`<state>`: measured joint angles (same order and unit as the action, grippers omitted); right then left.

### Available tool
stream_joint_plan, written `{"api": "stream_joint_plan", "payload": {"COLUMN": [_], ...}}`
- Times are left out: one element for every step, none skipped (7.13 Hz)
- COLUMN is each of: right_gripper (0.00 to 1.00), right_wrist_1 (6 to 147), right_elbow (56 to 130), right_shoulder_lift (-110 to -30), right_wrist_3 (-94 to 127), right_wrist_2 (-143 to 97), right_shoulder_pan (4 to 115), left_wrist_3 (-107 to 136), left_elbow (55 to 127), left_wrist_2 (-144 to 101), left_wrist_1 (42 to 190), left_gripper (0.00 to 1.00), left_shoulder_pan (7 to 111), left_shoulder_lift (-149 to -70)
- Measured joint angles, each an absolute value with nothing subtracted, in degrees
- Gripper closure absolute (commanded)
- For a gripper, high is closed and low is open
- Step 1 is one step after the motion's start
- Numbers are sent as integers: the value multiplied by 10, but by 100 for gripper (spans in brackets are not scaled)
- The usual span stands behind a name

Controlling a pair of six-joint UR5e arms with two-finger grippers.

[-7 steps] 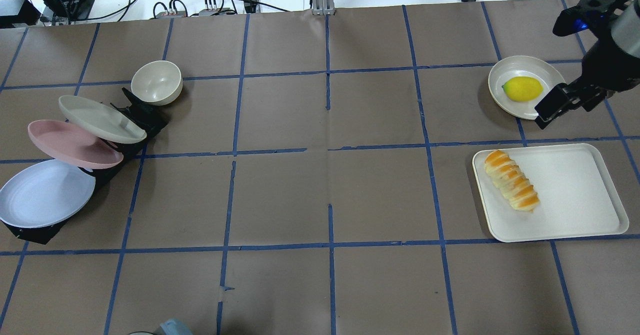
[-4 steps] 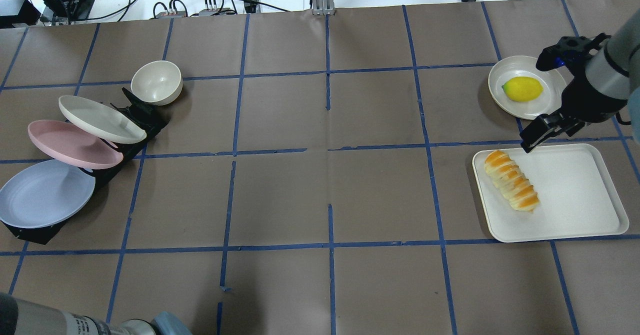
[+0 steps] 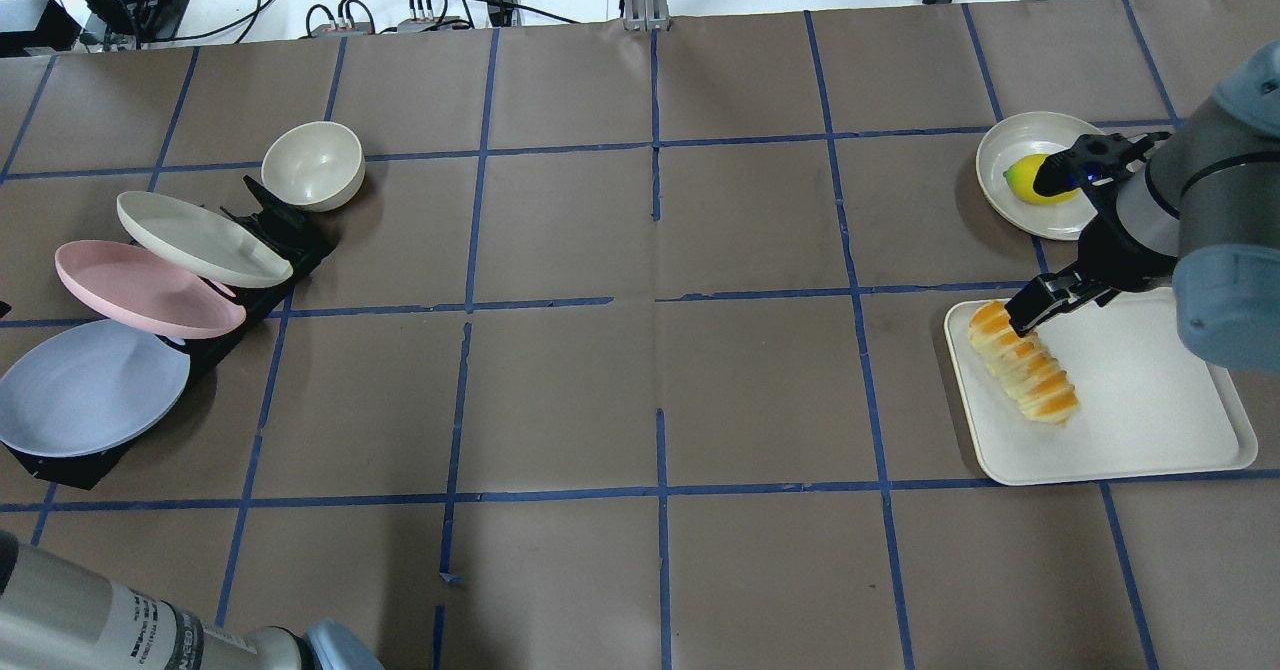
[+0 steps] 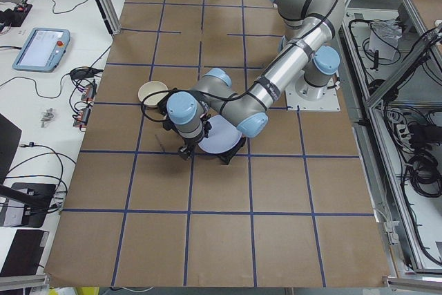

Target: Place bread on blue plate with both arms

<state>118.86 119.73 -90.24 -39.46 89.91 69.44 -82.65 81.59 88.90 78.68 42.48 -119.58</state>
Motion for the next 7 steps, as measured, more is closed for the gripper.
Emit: {"api": "stream_joint_plan", "payload": {"right_gripper": [1,1,1,1,1,1,1], "right_wrist_1": [1230,1272,1298,1317,1341,1356,1361], "right_elbow": [1212,1228,1240,1250,1263,1275,1284], "right_shoulder_lift": [-875,-849,-834,-826,-819,-815,-813], "right_wrist_3": [-395,-395,-396,-395,-396,-397,-400], "right_wrist_2": [899,899,899,899,899,900,900], "right_shoulder_pan": [694,694,694,694,694,694,694], "left_wrist_3": [-826,-825,-825,-821,-813,-807,-804], "left_elbow": [822,827,830,832,832,832,832], "left_wrist_2": [880,876,875,875,877,880,882], "left_wrist_1": [788,789,792,797,801,807,815], "left_gripper": [0,0,0,2,2,2,13], "left_shoulder_pan": [424,424,423,422,421,417,410], "left_shoulder_lift": [-1215,-1228,-1238,-1245,-1251,-1255,-1257]}}
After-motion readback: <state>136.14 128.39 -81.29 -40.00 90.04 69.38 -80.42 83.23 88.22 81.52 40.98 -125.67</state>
